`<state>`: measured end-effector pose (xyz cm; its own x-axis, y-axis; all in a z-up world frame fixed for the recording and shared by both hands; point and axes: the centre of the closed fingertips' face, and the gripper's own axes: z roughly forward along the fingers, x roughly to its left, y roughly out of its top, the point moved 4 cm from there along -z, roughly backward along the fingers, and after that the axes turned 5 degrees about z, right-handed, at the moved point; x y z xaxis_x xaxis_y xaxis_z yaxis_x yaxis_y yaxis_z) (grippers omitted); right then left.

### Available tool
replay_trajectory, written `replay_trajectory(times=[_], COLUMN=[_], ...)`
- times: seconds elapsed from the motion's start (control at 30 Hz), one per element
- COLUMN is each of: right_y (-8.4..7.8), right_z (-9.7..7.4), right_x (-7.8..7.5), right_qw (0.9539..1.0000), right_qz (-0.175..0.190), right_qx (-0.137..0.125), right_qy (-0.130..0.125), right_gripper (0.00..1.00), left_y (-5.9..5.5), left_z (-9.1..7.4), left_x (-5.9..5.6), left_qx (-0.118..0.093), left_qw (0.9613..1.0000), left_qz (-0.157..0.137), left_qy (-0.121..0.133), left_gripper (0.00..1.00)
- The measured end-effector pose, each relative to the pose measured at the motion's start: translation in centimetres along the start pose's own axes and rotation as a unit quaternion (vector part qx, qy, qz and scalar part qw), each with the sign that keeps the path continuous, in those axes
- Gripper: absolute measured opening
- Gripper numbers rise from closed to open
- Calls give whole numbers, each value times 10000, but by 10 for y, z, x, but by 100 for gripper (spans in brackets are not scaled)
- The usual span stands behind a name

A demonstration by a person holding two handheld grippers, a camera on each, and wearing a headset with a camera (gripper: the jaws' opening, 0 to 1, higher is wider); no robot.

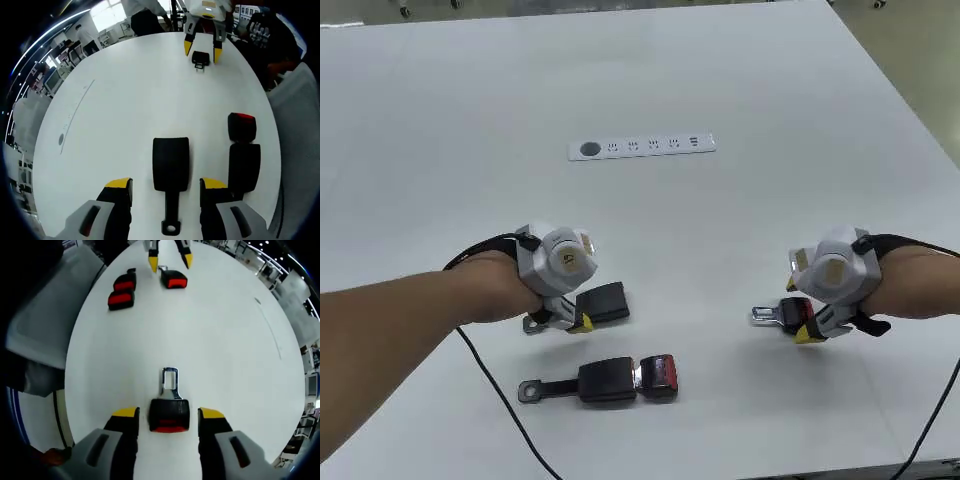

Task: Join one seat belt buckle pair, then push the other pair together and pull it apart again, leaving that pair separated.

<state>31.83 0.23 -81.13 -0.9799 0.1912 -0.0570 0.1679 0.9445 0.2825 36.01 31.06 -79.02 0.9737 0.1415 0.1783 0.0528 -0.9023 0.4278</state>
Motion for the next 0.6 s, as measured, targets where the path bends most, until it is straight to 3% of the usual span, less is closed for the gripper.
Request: replay_trajectory(times=[0.1,0.23,0.4,0.47,0.6], right_y=[1,5,4,6,2], right_z=[-10,-24,-35,-37,-42], right_x=[7,20,41,51,65], right_qw=[9997,9951,9832,9786,9713], right_qz=[154,659,1245,1426,1634], right_qx=[-175,-694,-1243,-1415,-1640], right_qy=[-94,-263,-496,-450,-545], right_gripper=[49,51,60,65,67], left_y=[-4,-11,-29,-36,-49], left_z=[-18,-37,-63,-70,-86], left_x=[-9,-17,-35,-43,-57], left_qx=[-103,-378,-660,-715,-966], left_qw=[9999,9984,9941,9930,9864], left_qz=[11,-236,-535,-624,-987], left_qy=[83,344,680,705,890], left_gripper=[60,66,73,74,76])
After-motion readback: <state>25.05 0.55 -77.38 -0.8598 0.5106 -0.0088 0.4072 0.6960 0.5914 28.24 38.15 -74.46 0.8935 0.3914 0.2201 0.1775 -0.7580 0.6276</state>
